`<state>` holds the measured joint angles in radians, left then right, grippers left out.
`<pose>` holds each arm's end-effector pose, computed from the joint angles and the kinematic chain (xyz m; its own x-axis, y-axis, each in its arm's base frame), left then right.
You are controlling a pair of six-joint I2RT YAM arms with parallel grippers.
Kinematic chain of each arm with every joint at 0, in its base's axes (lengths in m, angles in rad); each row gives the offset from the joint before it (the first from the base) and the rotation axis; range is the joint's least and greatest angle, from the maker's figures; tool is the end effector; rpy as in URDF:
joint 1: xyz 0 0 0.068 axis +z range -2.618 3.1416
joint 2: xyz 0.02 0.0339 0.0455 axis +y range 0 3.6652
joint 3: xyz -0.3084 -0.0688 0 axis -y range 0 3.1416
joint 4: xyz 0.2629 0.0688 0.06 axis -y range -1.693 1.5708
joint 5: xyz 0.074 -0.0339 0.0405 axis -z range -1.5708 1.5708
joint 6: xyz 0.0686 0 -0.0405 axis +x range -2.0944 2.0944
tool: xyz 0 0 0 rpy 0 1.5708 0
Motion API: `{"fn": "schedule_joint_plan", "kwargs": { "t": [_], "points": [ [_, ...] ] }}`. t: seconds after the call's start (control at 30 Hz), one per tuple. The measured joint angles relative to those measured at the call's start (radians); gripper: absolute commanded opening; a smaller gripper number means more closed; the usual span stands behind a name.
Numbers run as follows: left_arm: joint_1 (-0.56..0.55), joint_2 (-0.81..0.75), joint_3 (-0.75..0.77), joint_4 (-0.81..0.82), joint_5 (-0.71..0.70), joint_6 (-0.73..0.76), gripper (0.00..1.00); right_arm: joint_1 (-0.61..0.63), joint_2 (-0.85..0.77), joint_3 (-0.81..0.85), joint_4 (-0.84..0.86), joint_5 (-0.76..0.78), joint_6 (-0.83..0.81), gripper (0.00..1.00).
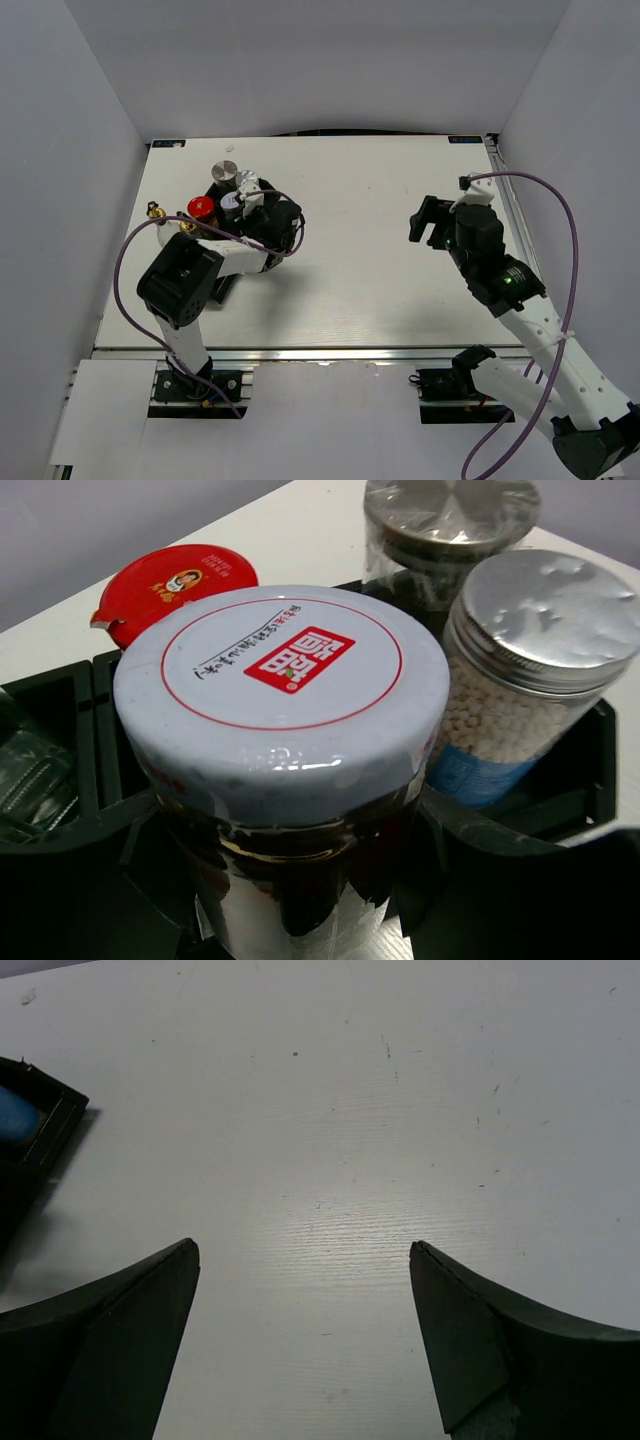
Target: Organize the condiment bottles
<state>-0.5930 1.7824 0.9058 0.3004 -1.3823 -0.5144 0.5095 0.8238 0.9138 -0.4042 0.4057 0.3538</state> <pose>0.3461 -0.1520 0.2040 -0.1088 -0.0379 -0.9933 -0.7258 0.6858 0.0534 0.1854 0.0726 0.3808 -0.2948 0.1999 -0.9344 -0.0195 0.9764 0.2151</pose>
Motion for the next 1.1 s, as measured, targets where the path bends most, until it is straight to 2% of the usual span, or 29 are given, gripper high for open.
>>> {"fn": "schedule_joint_plan", "kwargs": {
  "t": [0.2,0.23,0.37,0.47,0.67,0.77,0.9,0.97,1.1],
  "points": [
    [0.025,0.027,0.000,-0.014,-0.022,-0.049,0.04,-0.007,0.023,-0.010,0.007,-0.040,-0.011,0.90],
    [0.036,0.029,0.000,-0.016,-0.023,-0.063,0.08,-0.009,0.024,-0.012,0.007,-0.045,-0.014,0.89],
    [0.062,0.044,0.000,-0.018,-0.032,-0.083,0.13,-0.012,0.026,-0.013,0.011,-0.066,-0.023,0.89],
    [0.072,0.068,0.000,-0.016,-0.045,-0.091,0.22,-0.012,0.026,-0.013,0.012,-0.077,-0.026,0.90],
    [0.075,0.110,0.003,0.009,-0.053,-0.092,0.25,-0.012,0.034,-0.026,0.011,-0.095,-0.037,0.89],
    [0.077,0.127,0.011,0.014,-0.068,-0.089,0.33,-0.012,0.042,-0.028,0.008,-0.099,-0.044,0.89],
    [0.081,0.130,0.016,0.013,-0.076,-0.101,0.37,-0.012,0.041,-0.028,0.011,-0.100,-0.049,0.89],
    [0.083,0.141,0.025,0.012,-0.087,-0.103,0.47,-0.012,0.041,-0.028,0.011,-0.101,-0.051,0.89],
    [0.087,0.164,0.055,0.003,-0.106,-0.103,0.58,-0.012,0.041,-0.028,0.011,-0.102,-0.052,0.89]
  ]
}}
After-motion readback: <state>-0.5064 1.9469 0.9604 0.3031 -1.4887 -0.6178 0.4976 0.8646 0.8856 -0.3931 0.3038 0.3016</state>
